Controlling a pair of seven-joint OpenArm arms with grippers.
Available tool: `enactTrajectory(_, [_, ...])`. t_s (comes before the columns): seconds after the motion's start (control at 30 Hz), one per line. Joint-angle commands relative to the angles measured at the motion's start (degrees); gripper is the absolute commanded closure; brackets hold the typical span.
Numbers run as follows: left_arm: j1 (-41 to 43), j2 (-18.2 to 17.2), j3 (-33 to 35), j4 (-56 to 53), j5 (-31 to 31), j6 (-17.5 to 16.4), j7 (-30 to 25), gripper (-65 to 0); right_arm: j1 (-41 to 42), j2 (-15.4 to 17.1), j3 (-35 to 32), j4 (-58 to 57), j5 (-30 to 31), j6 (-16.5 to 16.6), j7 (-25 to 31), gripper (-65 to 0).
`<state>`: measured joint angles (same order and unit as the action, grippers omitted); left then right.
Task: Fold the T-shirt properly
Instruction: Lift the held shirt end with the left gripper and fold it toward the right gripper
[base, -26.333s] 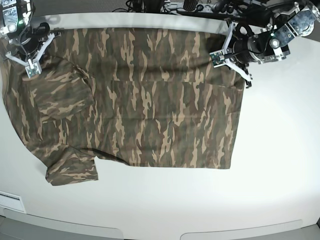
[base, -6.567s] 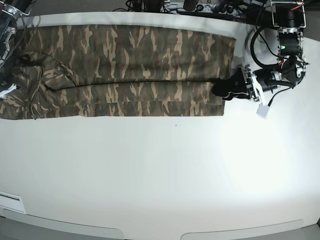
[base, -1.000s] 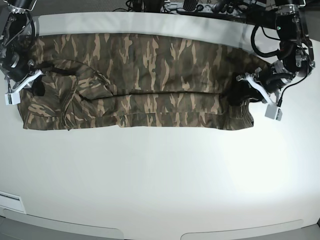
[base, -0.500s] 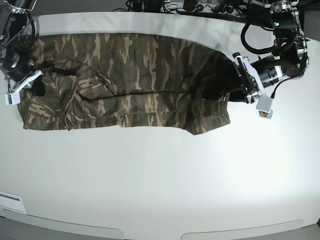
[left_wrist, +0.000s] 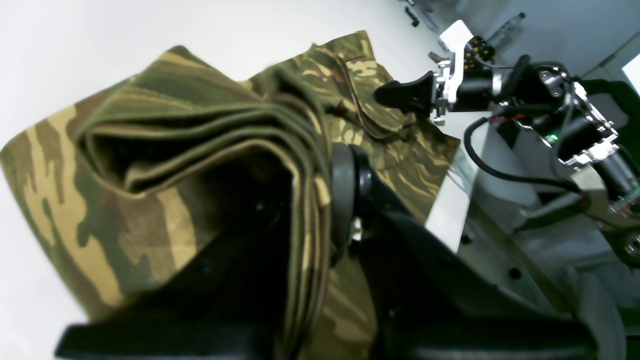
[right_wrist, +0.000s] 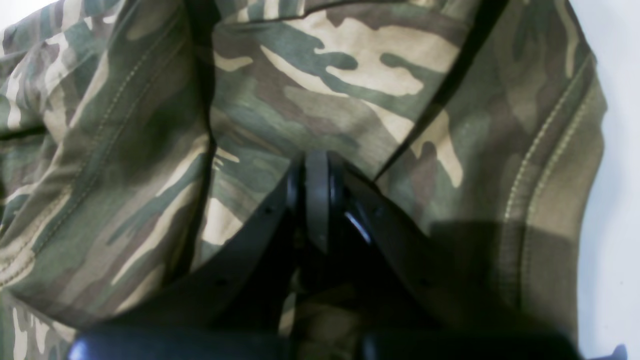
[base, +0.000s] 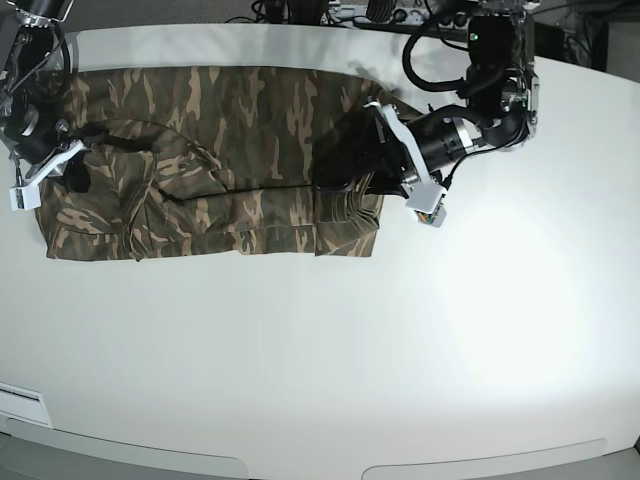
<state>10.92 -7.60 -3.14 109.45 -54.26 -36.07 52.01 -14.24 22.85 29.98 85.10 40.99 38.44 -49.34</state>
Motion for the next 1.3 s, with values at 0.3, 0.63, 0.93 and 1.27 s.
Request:
enactTrajectory(0.3, [-1.3,7.0,0.5,0.7,0.7,-0.4,-3.8,0.0,-0.2,0.7,-0.1,0.0,-2.0,-0.5,-4.9,0.0])
enactTrajectory(0.63, [-1.4,8.7,0.9,0.7,1.2,0.7,-3.8,0.0,-0.2,0.7,-0.1,0.0,-1.8,-0.5,-4.9,0.0])
enactTrajectory(0.93, [-1.3,8.7,0.9,0.7,-9.4,6.1,0.7,-35.8,-0.2,0.7,-0.1,0.0,-1.7,-0.5,-4.9,0.0])
enactTrajectory(1.27, [-1.3,8.7,-1.7,1.6,-9.7,6.1,0.1,-33.1,-0.2,0.7,-0.1,0.0,2.7,0.2,-7.5,0.0])
